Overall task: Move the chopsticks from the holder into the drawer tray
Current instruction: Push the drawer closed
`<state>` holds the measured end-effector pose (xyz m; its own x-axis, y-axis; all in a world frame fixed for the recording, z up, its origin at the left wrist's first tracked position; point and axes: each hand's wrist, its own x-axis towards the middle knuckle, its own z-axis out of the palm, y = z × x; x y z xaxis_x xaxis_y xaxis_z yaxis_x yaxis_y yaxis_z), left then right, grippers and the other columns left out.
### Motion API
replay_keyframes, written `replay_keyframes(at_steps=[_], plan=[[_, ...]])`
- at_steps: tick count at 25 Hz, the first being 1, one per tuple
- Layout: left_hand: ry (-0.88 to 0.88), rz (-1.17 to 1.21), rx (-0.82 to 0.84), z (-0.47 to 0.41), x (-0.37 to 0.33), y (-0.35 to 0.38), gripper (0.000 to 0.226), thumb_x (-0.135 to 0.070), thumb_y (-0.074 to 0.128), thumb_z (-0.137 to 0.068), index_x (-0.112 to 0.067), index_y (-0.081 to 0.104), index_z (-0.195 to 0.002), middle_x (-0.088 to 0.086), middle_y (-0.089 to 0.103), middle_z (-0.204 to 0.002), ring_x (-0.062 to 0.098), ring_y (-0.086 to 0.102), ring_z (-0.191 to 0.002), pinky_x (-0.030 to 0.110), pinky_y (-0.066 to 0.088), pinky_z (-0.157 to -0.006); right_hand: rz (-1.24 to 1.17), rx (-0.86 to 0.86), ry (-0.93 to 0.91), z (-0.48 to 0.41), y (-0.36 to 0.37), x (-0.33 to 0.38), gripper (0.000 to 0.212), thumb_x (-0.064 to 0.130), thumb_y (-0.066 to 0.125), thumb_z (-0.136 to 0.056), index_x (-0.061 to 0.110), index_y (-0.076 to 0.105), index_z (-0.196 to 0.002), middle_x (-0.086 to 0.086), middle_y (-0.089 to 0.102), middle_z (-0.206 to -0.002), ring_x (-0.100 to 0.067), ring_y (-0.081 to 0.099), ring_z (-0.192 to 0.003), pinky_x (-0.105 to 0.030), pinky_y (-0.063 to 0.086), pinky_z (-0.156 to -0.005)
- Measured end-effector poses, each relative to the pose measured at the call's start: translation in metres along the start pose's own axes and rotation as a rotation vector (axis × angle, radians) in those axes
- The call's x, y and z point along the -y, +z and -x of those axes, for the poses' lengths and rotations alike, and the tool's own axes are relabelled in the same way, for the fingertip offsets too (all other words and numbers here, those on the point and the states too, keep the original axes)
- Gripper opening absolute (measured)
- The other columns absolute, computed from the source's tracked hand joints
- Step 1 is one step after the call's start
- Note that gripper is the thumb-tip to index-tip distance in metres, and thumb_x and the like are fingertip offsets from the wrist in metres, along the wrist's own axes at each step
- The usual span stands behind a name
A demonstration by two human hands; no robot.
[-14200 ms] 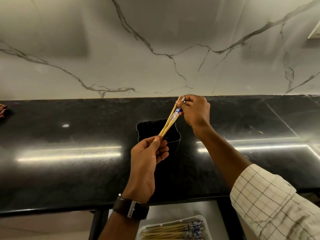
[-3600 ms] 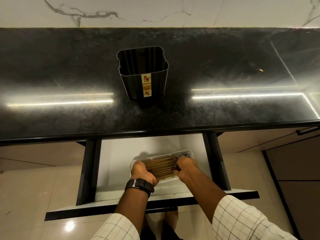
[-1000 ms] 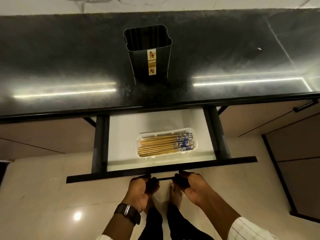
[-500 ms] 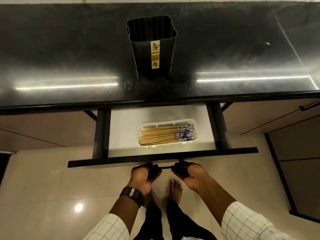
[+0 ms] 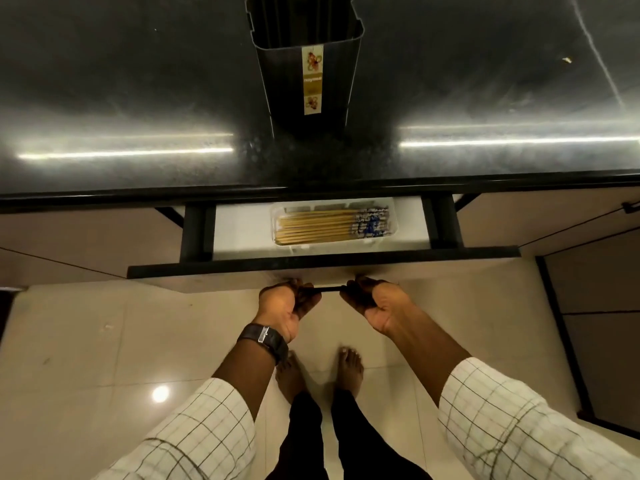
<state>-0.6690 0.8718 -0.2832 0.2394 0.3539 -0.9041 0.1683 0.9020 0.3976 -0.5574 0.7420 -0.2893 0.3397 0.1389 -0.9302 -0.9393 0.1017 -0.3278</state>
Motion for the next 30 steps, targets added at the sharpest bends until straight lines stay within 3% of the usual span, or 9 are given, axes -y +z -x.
replay_keyframes(at_steps=[5, 10, 17, 23, 26, 30], plan=[[0.062, 0.004, 0.023, -0.018, -0.016, 0.017, 0.026, 0.001, 0.043, -0.104, -0.005, 0.059, -0.085, 0.014, 0.063, -0.082, 0.025, 0.065, -0.074, 0.047, 0.062, -0.075, 0.023, 0.02, -0.053, -0.015, 0.017, 0.016, 0.016, -0.006, 0.057, -0.1, -0.003, 0.062, -0.115, -0.022, 0.068, -0.1, -0.032, 0.069, -0.087, -0.048, 0.062, -0.071], [0.07, 0.016, 0.037, -0.028, -0.032, 0.029, 0.027, -0.001, 0.043, -0.105, -0.005, 0.059, -0.085, 0.015, 0.064, -0.087, 0.027, 0.065, -0.08, 0.043, 0.061, -0.072, 0.033, 0.013, -0.052, -0.023, 0.034, 0.031, 0.013, -0.001, 0.058, -0.101, -0.003, 0.062, -0.113, -0.023, 0.068, -0.101, -0.033, 0.07, -0.087, -0.046, 0.064, -0.06], [0.087, 0.027, 0.047, -0.041, -0.053, 0.047, 0.02, -0.003, 0.046, -0.105, -0.002, 0.061, -0.092, 0.017, 0.065, -0.089, 0.029, 0.067, -0.081, 0.045, 0.057, -0.086, 0.052, 0.026, -0.069, -0.035, 0.056, 0.052, 0.009, -0.001, 0.058, -0.101, -0.002, 0.062, -0.11, -0.023, 0.069, -0.103, -0.034, 0.07, -0.086, -0.047, 0.062, -0.063], [0.084, 0.025, 0.045, -0.048, -0.064, 0.055, 0.015, -0.003, 0.049, -0.104, -0.002, 0.061, -0.096, 0.018, 0.067, -0.092, 0.031, 0.068, -0.083, 0.042, 0.059, -0.067, 0.015, 0.045, -0.065, -0.042, 0.066, 0.062, 0.01, -0.003, 0.06, -0.1, -0.003, 0.061, -0.11, -0.025, 0.068, -0.105, -0.037, 0.069, -0.09, -0.049, 0.061, -0.07], [0.09, 0.021, 0.037, -0.05, -0.068, 0.059, 0.015, -0.002, 0.049, -0.104, -0.001, 0.06, -0.095, 0.019, 0.066, -0.093, 0.031, 0.067, -0.082, 0.042, 0.058, -0.067, 0.01, 0.049, -0.057, -0.043, 0.07, 0.066, 0.002, -0.003, 0.06, -0.1, -0.003, 0.061, -0.102, -0.025, 0.068, -0.1, -0.038, 0.069, -0.085, -0.05, 0.059, -0.08], [0.084, 0.024, 0.026, -0.053, -0.073, 0.064, 0.013, -0.002, 0.051, -0.103, -0.002, 0.06, -0.094, 0.018, 0.066, -0.091, 0.03, 0.067, -0.082, 0.043, 0.06, -0.07, 0.002, 0.045, -0.049, -0.045, 0.077, 0.071, 0.006, -0.004, 0.059, -0.1, -0.003, 0.061, -0.094, -0.024, 0.067, -0.096, -0.037, 0.067, -0.079, -0.049, 0.057, -0.077]])
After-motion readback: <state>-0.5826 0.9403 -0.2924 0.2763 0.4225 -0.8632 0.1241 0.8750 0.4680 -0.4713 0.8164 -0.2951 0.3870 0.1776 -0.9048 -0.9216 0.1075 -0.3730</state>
